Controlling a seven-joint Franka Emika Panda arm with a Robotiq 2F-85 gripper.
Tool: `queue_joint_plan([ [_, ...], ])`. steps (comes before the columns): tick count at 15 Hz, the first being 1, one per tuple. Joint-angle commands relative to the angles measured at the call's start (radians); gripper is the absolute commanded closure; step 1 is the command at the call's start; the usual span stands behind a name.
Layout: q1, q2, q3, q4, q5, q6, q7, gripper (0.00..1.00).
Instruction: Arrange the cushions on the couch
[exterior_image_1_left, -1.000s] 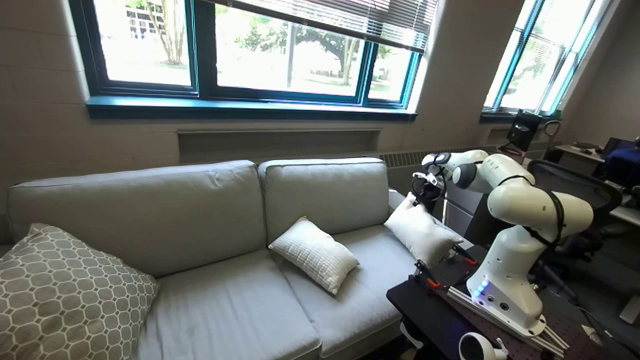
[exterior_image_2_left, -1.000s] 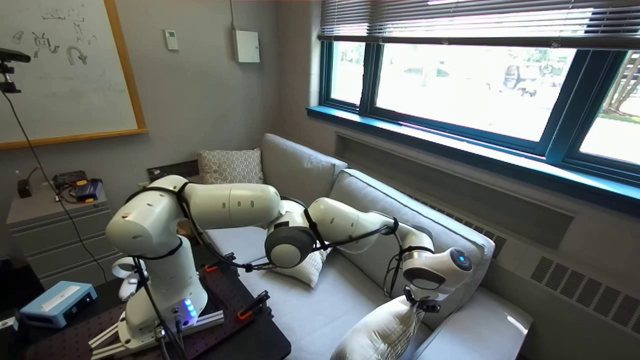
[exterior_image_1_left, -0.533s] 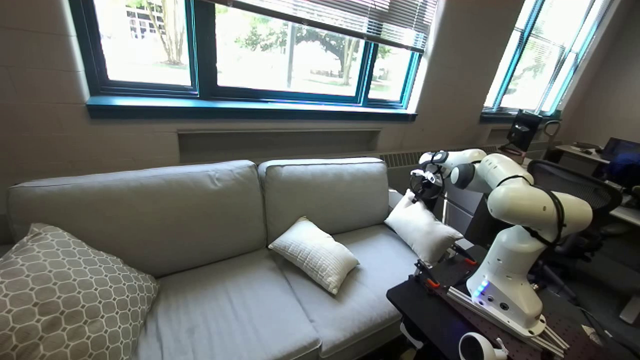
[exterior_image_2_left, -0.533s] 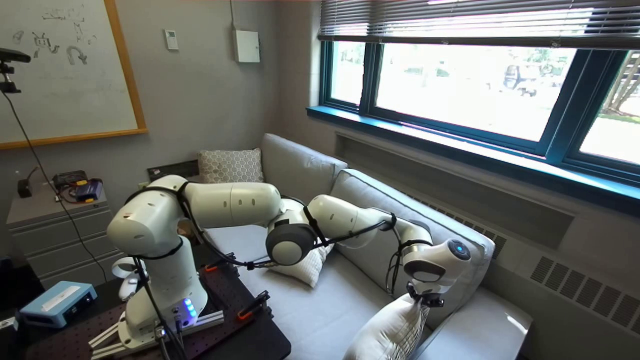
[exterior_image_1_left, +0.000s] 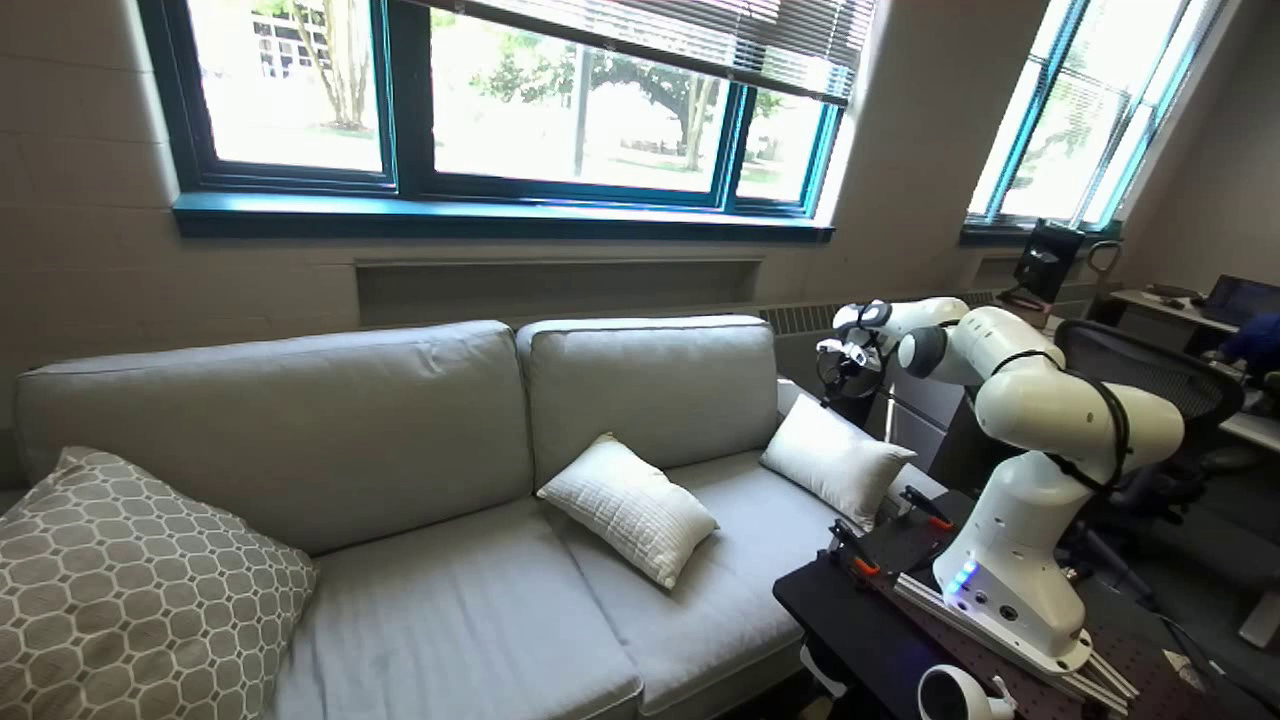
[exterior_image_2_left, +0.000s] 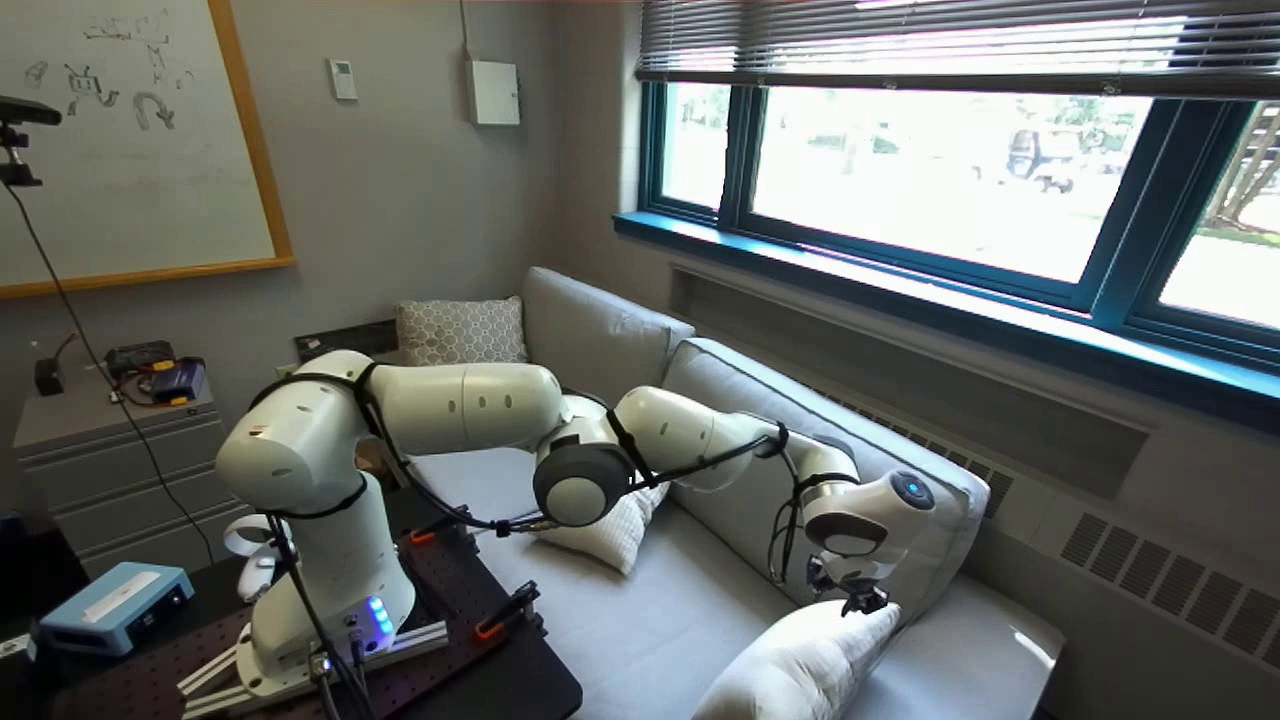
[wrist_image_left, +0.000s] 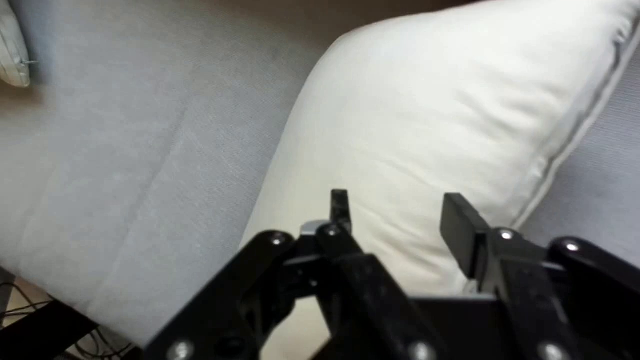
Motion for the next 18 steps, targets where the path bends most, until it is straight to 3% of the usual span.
queue_joint_plan([
  [1,0.010,0.000,-0.015,0.026,-0.027,-0.005,0.025,0.16],
  [3,0.007,0.000,-0.012,0.027,-0.025,0.012,0.011,0.01],
  [4,0.003,0.000,-0.009,0.030,-0.023,0.023,0.002,0.00],
  [10,-0.044,-0.003,0.003,0.055,-0.020,0.100,-0.085,0.00],
  [11,-0.021,-0.003,0.001,0.031,-0.020,0.088,-0.036,0.00],
  [18,-0.044,-0.004,0.002,0.041,-0.021,0.100,-0.068,0.00],
])
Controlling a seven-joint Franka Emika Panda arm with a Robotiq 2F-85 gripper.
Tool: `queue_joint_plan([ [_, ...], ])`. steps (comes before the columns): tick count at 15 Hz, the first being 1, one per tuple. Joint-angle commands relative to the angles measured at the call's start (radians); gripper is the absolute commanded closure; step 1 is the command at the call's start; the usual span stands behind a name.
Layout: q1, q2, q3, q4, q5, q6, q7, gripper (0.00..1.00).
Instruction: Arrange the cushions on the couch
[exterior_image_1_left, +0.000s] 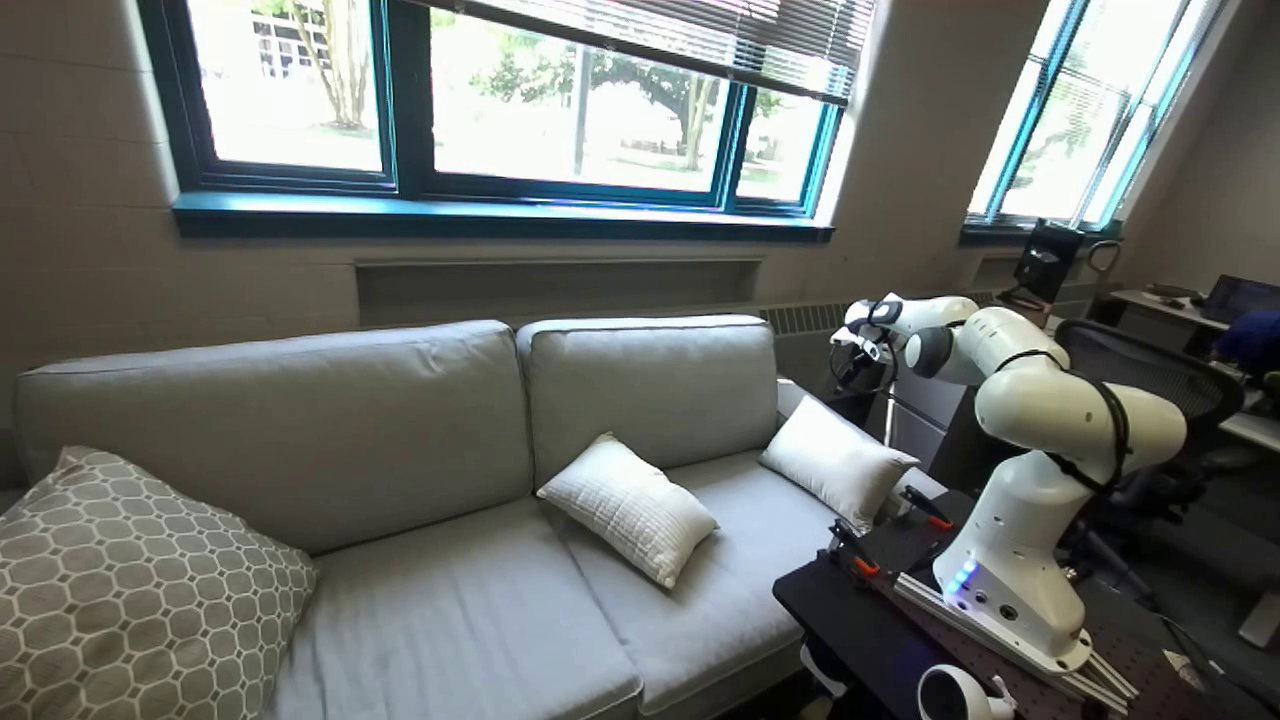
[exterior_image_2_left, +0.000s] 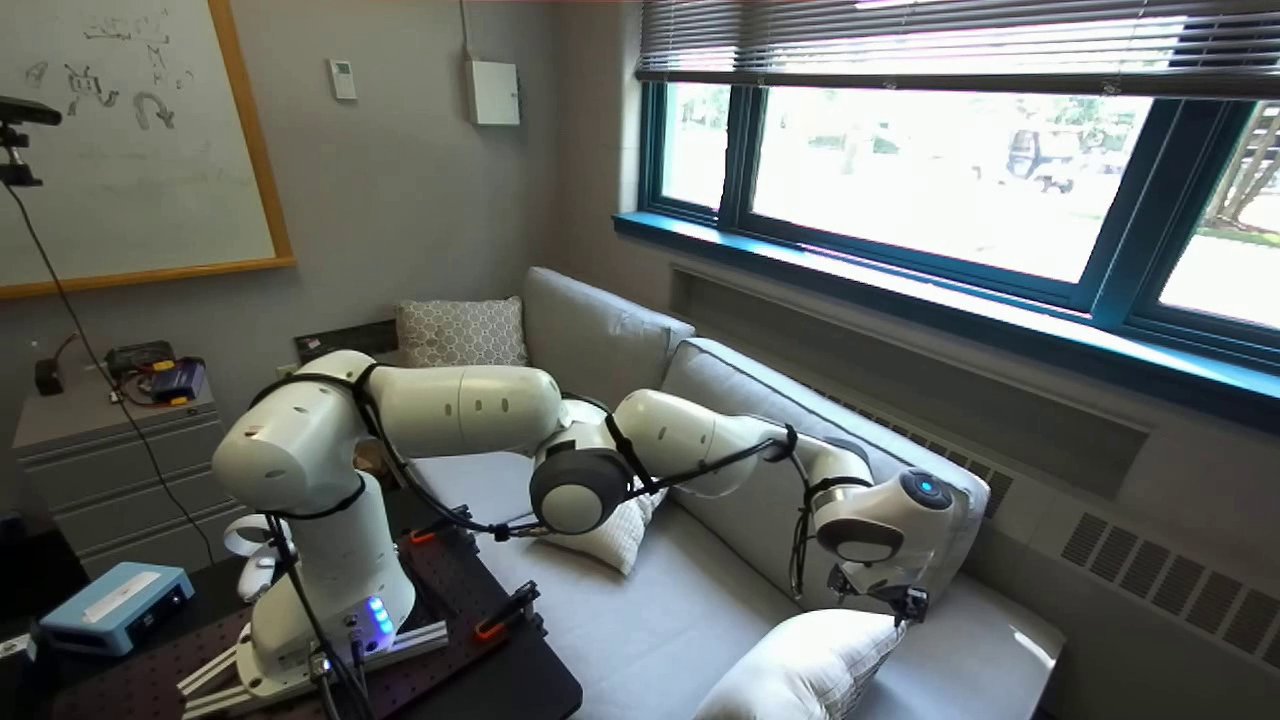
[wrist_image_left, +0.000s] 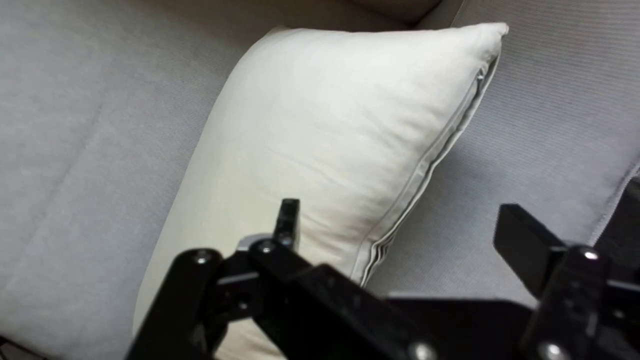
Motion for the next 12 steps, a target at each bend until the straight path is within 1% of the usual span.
queue_joint_plan([
  [1,-0.006,0.000,0.015,-0.004,-0.007,-0.002,0.005,0.00],
  [3,0.011,0.001,0.024,-0.021,0.001,0.031,0.016,0.00],
  [5,0.037,0.003,0.036,-0.024,0.004,0.039,0.020,0.00],
  [7,0.087,0.006,0.028,-0.022,-0.010,0.051,0.045,0.00],
  [9,0.148,0.007,0.007,-0.024,-0.033,0.091,0.059,0.00],
  [12,0.232,0.007,-0.023,-0.026,-0.083,0.121,0.027,0.00],
])
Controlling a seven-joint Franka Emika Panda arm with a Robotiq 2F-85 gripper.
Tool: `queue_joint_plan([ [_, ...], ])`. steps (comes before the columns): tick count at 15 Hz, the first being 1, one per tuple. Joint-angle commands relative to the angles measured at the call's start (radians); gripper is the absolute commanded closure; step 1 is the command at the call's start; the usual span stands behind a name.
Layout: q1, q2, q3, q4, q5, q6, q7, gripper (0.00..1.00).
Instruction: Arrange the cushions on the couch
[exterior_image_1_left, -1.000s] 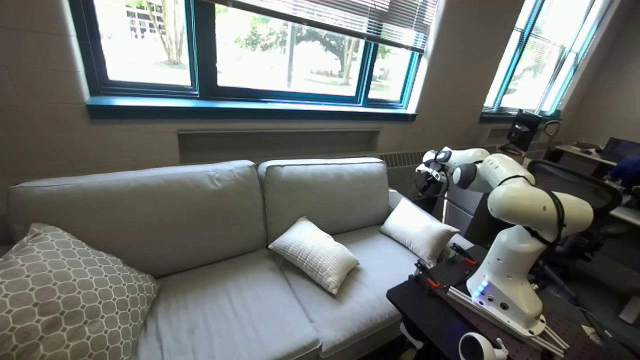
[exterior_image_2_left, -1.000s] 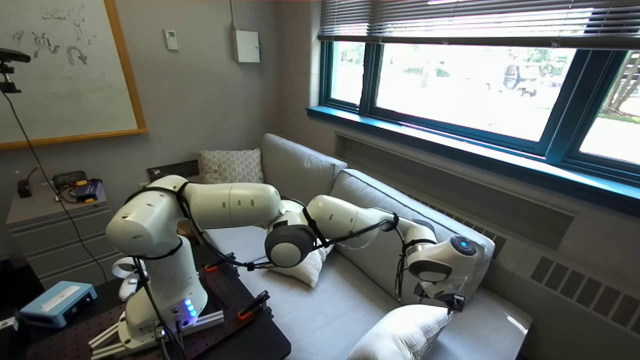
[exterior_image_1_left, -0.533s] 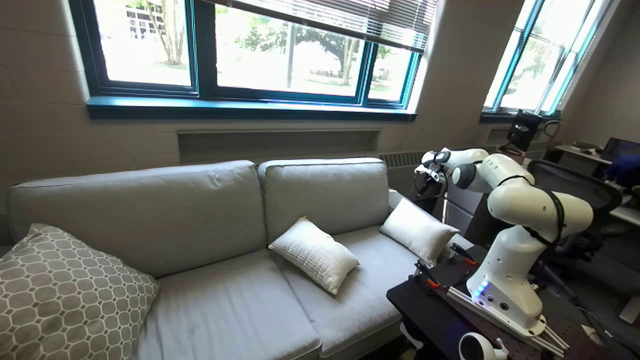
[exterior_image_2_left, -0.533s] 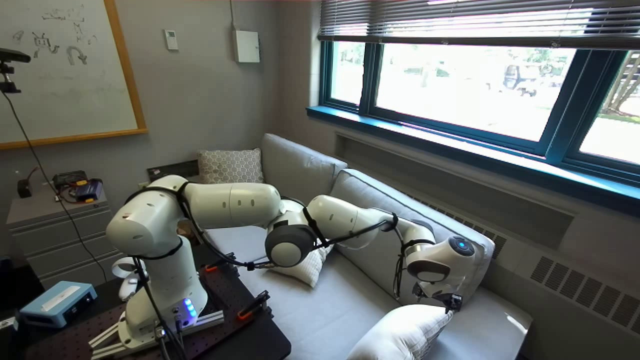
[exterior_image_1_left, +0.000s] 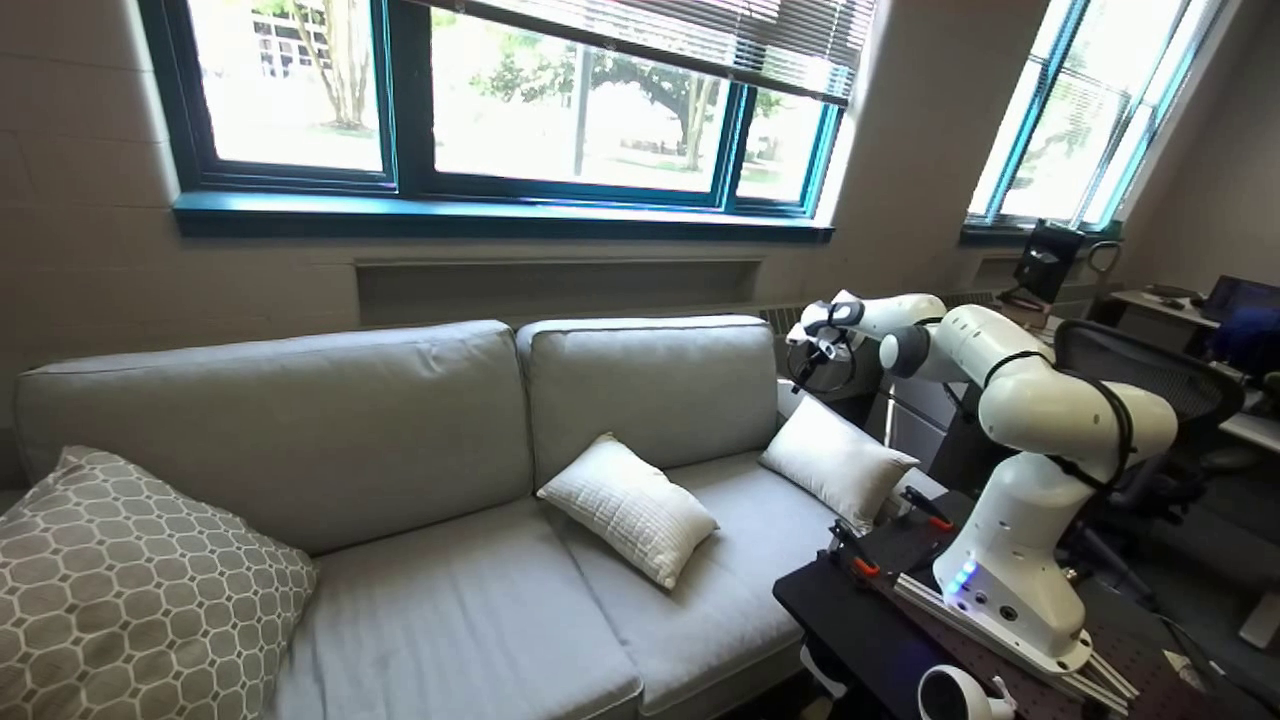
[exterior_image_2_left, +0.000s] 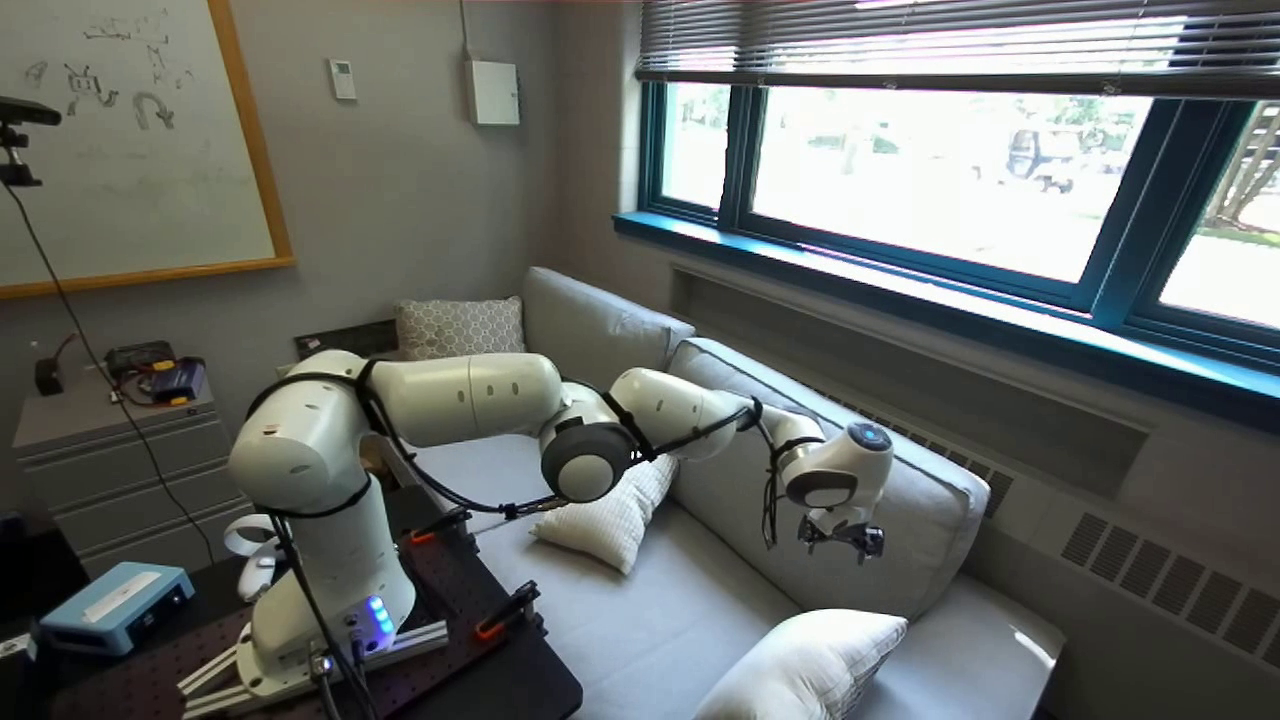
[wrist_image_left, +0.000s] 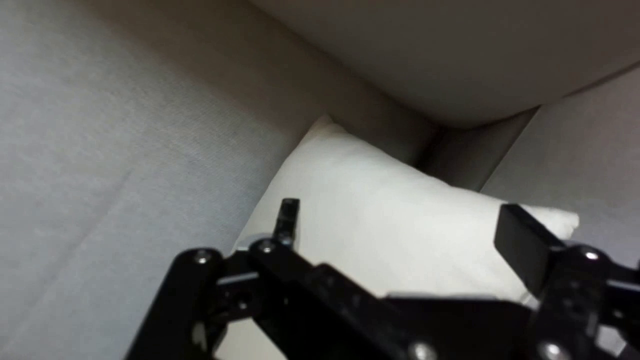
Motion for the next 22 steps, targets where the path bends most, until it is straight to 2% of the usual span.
queue_joint_plan([
  [1,0.078,0.000,-0.032,-0.004,-0.070,0.018,-0.040,0.00],
  [7,0.165,0.003,-0.076,-0.042,-0.186,0.006,-0.195,0.00],
  [13,0.232,-0.091,-0.081,-0.239,-0.239,0.131,-0.338,0.00],
  [15,0.255,-0.135,-0.093,-0.309,-0.246,0.177,-0.322,0.00],
  [17,0.280,-0.163,-0.133,-0.358,-0.248,0.240,-0.239,0.00],
  [18,0.258,-0.079,-0.103,-0.237,-0.232,0.192,-0.290,0.00],
  [22,0.272,-0.121,-0.130,-0.297,-0.232,0.227,-0.264,0.00],
])
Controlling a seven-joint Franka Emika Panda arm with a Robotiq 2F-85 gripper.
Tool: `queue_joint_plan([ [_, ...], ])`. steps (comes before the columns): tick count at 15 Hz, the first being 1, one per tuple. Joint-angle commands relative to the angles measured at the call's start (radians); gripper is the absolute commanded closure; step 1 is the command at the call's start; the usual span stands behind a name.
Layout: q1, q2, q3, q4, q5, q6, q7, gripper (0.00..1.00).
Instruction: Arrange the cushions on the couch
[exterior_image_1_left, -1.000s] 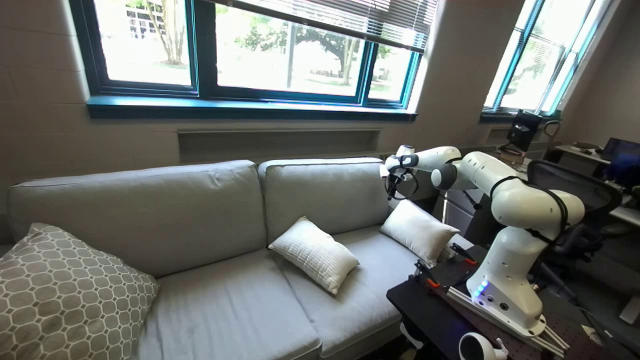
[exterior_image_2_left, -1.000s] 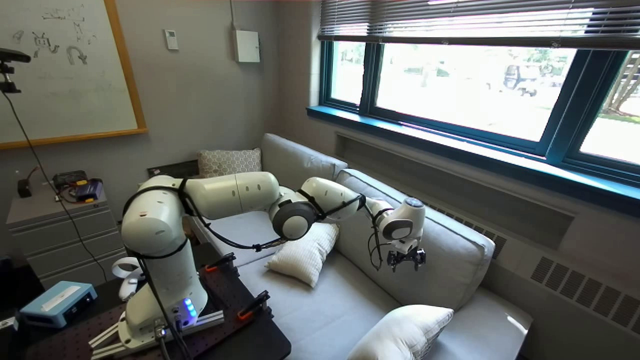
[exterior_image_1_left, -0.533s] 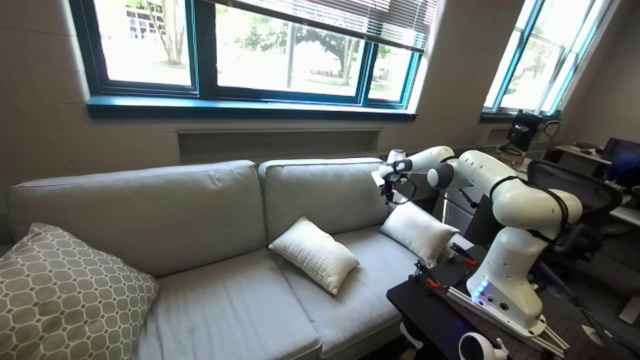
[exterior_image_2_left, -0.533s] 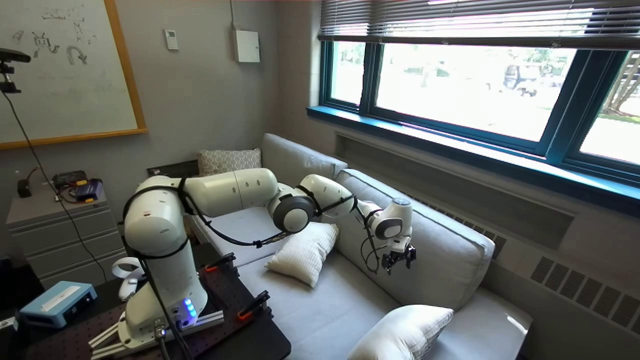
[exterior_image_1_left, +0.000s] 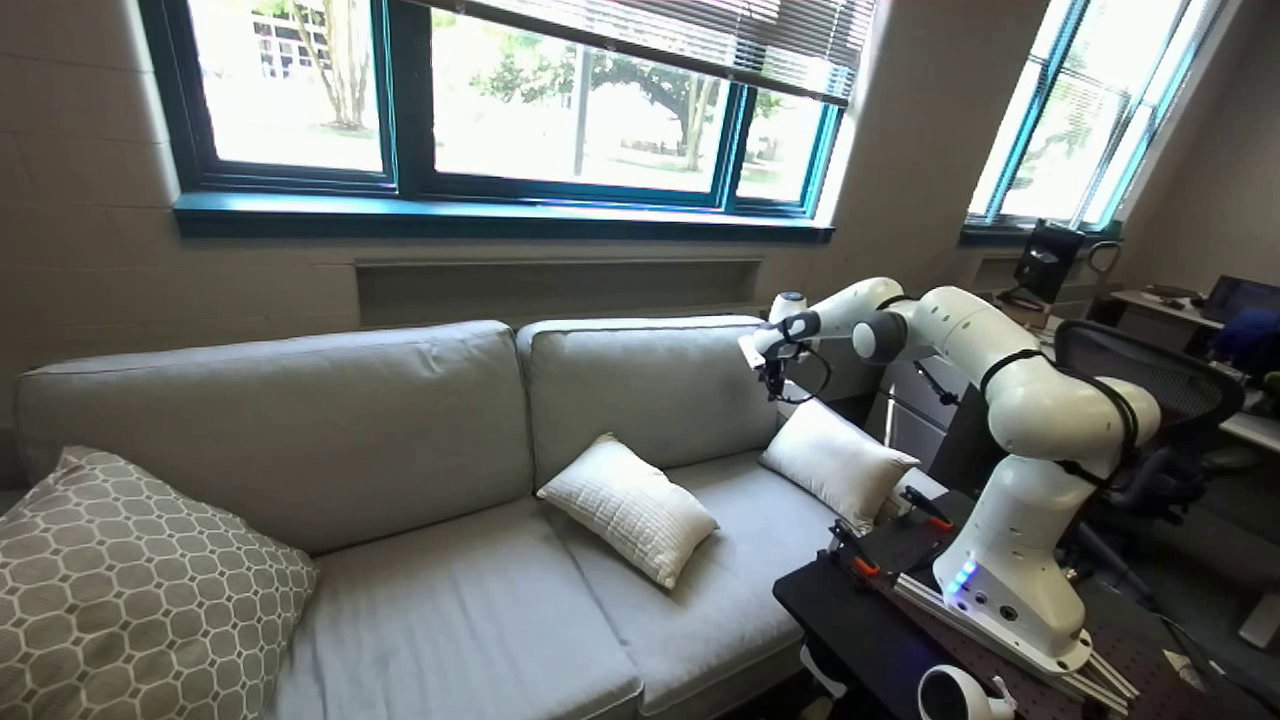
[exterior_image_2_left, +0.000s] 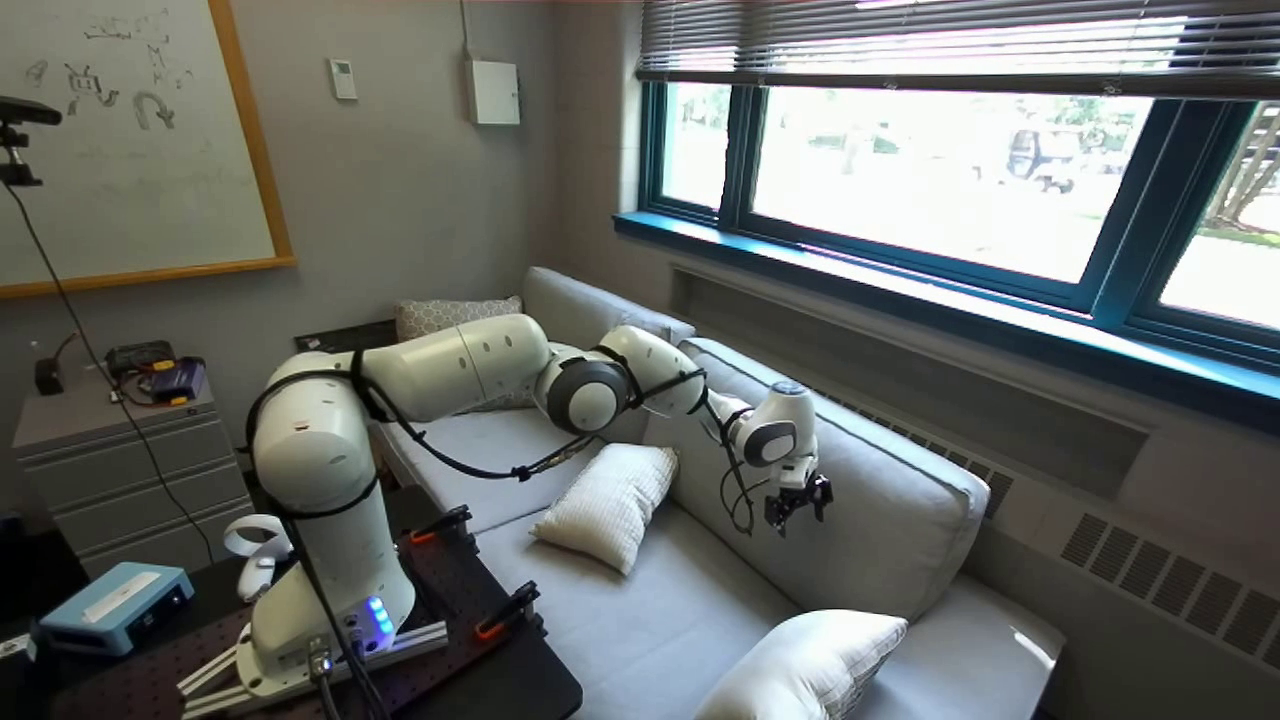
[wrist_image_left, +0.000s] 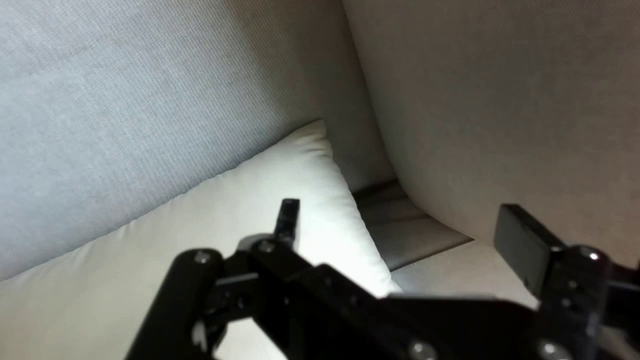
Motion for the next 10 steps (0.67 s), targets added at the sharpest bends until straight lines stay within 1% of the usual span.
queue_joint_plan([
  [1,0.000,-0.003,-0.001,-0.006,0.000,0.003,0.000,0.00],
  [3,0.035,-0.020,-0.014,-0.063,-0.022,0.047,-0.006,0.00],
  [5,0.082,-0.063,-0.041,-0.179,-0.054,0.137,0.002,0.00],
  [6,0.106,-0.090,-0.057,-0.254,-0.071,0.208,0.005,0.00],
  [10,0.187,-0.112,-0.131,-0.435,-0.096,0.479,0.020,0.00],
])
